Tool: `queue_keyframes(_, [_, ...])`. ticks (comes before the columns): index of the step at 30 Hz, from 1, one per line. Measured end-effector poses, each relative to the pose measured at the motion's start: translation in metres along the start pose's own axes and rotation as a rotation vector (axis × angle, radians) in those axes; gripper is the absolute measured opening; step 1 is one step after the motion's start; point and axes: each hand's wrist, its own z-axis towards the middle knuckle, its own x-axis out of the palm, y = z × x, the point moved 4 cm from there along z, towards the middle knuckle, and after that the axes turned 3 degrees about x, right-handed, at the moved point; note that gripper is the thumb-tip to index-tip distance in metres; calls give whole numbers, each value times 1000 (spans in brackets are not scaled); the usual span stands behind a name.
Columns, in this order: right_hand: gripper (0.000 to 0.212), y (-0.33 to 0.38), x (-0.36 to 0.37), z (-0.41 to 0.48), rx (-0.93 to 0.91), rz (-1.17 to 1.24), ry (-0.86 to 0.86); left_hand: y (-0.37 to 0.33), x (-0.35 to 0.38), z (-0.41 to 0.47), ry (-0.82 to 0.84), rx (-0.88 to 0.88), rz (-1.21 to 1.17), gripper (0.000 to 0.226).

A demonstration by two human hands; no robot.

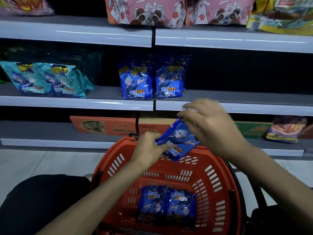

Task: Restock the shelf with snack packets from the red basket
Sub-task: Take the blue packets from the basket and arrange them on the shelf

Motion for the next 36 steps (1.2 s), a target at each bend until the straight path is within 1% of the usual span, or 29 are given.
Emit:
queue_keyframes(2, [25, -16, -20, -10, 155, -32, -178, 2, -1, 0, 0, -65, -181, 18])
queue_keyframes(4, [29, -25, -28, -26, 309, 17, -247, 2, 1, 0, 9, -117, -365, 16])
queue_keyframes(6, [33, -26, -24, -39, 427, 134, -228, -1, 3, -2, 25, -160, -513, 15])
queue_keyframes(8, [37, -25, -9, -51, 513, 272, -161, -5, 5, -3, 44, -170, -596, 17])
queue_keyframes(11, [37, -19, 13, -65, 619, 463, -90, -10, 9, -4, 59, -180, -675, 14])
queue_keyframes(13, [35, -15, 23, -69, 716, 569, -88, -11, 11, -5, 66, -188, -701, 11])
queue_keyframes(15, [36, -11, 31, -70, 794, 659, -98, -12, 13, -5, 75, -190, -734, 12])
queue_keyframes(17, [39, -8, 35, -68, 826, 735, -120, -13, 13, -5, 83, -193, -747, 16])
queue_keyframes(19, [40, -6, 39, -67, 836, 754, -135, -14, 12, -3, 83, -187, -738, 18])
queue_keyframes(25, [40, -9, 54, -60, 835, 661, -156, -18, 6, 7, 26, -89, -628, 12])
queue_keyframes(29, [39, -13, 63, -51, 807, 615, -177, -14, 0, 26, -91, -45, -492, 6])
queue_keyframes(34, [40, -20, 84, -35, 806, 574, -173, -5, -8, 52, -146, -45, -499, 22])
queue_keyframes(36, [41, -22, 92, -26, 784, 547, -172, -4, -10, 63, -159, -33, -473, 23])
